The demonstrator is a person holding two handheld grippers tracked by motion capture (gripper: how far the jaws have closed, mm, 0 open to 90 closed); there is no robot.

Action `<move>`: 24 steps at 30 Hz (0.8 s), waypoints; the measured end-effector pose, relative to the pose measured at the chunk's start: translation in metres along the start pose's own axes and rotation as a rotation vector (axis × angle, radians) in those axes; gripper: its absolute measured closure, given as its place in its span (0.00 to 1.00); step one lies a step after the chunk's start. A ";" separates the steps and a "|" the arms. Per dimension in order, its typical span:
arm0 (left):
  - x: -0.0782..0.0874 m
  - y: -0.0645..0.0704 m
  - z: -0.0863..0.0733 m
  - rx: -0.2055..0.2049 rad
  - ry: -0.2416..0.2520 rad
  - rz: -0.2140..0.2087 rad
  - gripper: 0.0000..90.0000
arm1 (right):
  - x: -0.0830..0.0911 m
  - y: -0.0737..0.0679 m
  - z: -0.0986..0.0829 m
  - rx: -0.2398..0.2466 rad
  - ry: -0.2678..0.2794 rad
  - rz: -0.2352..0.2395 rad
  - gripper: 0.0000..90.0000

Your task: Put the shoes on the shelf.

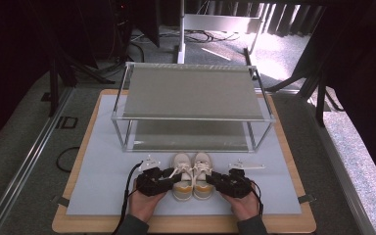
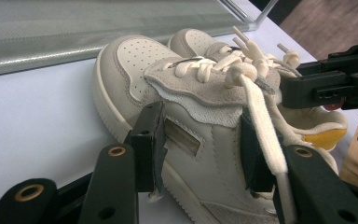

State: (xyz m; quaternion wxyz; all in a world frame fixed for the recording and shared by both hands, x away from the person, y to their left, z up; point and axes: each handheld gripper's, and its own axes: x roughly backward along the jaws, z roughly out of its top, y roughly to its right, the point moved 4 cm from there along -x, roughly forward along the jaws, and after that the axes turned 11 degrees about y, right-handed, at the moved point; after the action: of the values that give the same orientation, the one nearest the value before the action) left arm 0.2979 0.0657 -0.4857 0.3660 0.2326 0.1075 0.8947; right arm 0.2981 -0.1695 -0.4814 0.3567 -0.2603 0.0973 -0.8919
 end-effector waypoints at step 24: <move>-0.006 0.002 0.014 -0.008 0.024 0.005 0.62 | 0.004 0.004 0.013 0.003 0.049 -0.009 0.77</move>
State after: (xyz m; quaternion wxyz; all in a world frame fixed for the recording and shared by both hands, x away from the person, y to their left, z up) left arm 0.3073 0.0607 -0.4753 0.3634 0.2208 0.1077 0.8987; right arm 0.3051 -0.1749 -0.4708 0.3506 -0.2384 0.1032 -0.8998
